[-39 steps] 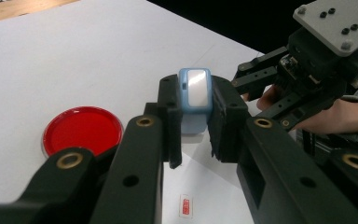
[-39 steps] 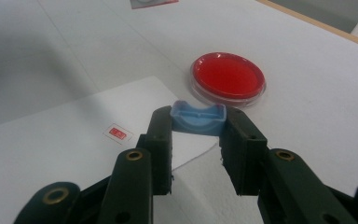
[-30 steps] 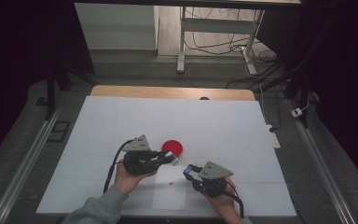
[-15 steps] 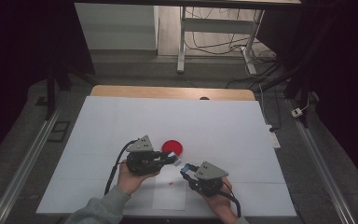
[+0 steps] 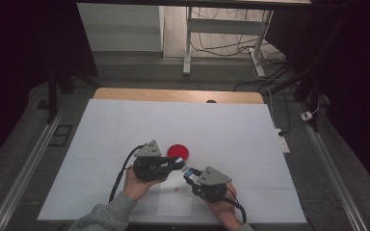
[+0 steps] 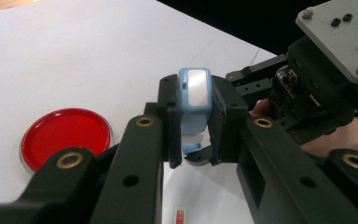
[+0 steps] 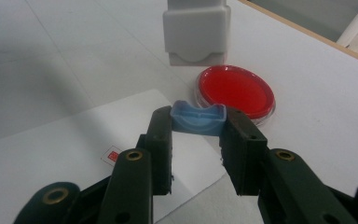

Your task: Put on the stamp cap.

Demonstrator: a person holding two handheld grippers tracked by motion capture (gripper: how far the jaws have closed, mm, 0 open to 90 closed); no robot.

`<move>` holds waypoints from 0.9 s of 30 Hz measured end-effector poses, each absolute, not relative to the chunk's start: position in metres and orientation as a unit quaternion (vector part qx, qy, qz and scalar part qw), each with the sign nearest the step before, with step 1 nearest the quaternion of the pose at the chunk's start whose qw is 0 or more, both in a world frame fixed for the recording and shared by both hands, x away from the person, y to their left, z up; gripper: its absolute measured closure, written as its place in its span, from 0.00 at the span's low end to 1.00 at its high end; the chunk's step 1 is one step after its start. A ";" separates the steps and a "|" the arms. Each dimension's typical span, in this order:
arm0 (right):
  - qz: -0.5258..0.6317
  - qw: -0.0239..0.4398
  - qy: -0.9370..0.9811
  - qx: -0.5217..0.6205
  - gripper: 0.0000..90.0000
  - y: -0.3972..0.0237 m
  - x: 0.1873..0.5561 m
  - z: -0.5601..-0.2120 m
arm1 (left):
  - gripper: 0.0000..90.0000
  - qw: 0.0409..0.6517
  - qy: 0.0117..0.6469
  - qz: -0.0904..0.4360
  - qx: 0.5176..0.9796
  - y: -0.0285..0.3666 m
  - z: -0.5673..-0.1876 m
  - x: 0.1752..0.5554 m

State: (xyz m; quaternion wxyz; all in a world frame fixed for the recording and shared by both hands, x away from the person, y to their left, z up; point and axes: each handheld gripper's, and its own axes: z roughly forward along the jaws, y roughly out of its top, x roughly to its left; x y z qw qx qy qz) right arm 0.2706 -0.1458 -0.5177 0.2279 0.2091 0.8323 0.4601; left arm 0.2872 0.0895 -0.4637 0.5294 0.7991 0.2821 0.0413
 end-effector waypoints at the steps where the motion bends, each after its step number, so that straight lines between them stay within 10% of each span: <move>1: 0.458 0.231 0.833 0.210 0.72 -0.145 0.270 -0.518 | 0.84 0.528 0.282 0.042 0.800 0.089 -0.464 0.287; 27: 0.474 0.242 0.820 0.212 0.72 -0.141 0.268 -0.516 | 0.84 0.524 0.291 0.043 0.799 0.086 -0.473 0.289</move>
